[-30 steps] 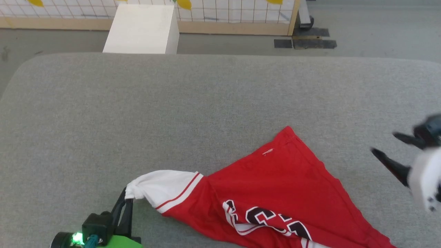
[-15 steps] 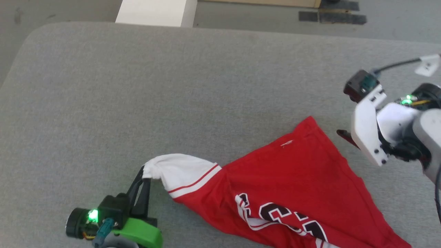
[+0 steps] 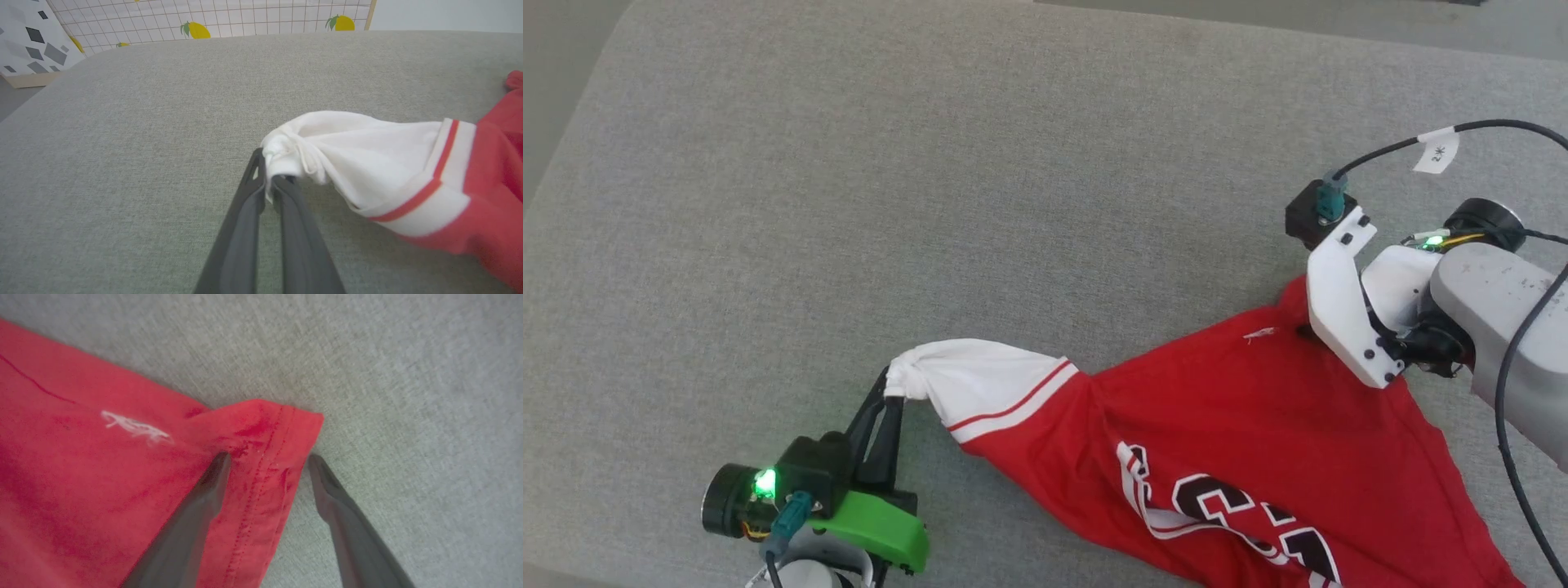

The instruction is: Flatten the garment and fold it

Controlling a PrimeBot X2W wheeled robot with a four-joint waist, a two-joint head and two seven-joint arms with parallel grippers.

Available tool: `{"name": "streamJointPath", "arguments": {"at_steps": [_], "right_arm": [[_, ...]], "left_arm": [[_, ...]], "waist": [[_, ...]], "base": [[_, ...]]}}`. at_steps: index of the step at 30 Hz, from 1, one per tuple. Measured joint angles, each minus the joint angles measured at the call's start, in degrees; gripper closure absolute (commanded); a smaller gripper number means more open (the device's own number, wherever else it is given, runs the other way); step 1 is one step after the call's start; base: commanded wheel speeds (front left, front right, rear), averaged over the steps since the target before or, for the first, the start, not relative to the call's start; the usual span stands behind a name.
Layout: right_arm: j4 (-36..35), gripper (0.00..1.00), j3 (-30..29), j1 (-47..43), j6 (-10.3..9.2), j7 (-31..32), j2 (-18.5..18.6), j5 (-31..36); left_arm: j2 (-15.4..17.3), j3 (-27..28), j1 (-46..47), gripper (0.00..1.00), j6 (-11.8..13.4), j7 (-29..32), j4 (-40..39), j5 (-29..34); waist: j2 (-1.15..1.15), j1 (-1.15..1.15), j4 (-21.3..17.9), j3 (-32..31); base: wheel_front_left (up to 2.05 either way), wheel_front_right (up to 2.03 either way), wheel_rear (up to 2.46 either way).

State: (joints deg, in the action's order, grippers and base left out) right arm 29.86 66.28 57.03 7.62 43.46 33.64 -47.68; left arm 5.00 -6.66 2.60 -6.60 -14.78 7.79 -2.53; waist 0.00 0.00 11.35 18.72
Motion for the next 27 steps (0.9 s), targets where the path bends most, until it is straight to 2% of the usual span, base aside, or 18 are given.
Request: {"name": "streamJointPath", "arguments": {"at_steps": [1, 8, 14, 21, 27], "right_arm": [[0.33, 1.0, 0.23, 0.14, 0.0, -1.22, -0.05, -0.73], [0.09, 1.0, 3.11, -0.3, -0.03, -11.96, -0.26, -4.0], [-2.9, 1.0, 3.45, -1.18, -0.03, -24.92, 0.74, -4.86], [-4.07, 1.0, -1.16, -1.66, -0.03, -37.9, 2.57, -4.75], [-3.15, 1.0, -6.43, -0.59, -0.03, -43.09, 3.03, -2.42]], "left_arm": [[0.02, 0.24, -0.01, 1.0, 0.0, 0.0, 0.07, -0.05], [0.4, 1.46, -0.81, 1.0, 0.05, 0.0, 0.82, -0.07], [1.74, 1.75, -2.6, 1.0, 0.1, 0.0, 0.51, 0.62], [5.83, 2.85, 0.46, 1.0, 0.01, 0.0, -2.24, 0.53], [9.25, 1.93, 11.57, 1.0, -0.44, 0.0, -3.58, -0.12]], "waist": [[0.0, 0.0, -0.13, -0.07], [0.0, 0.0, -1.59, -2.43], [0.0, 0.0, -3.24, -6.52], [0.0, 0.0, -5.73, -12.24], [0.0, 0.0, -8.38, -16.16]], "base": [[0.0, 0.0, 0.0], [0.0, 0.0, 0.0], [0.0, 0.0, 0.0], [0.0, 0.0, 0.0], [0.0, 0.0, 0.0]]}}
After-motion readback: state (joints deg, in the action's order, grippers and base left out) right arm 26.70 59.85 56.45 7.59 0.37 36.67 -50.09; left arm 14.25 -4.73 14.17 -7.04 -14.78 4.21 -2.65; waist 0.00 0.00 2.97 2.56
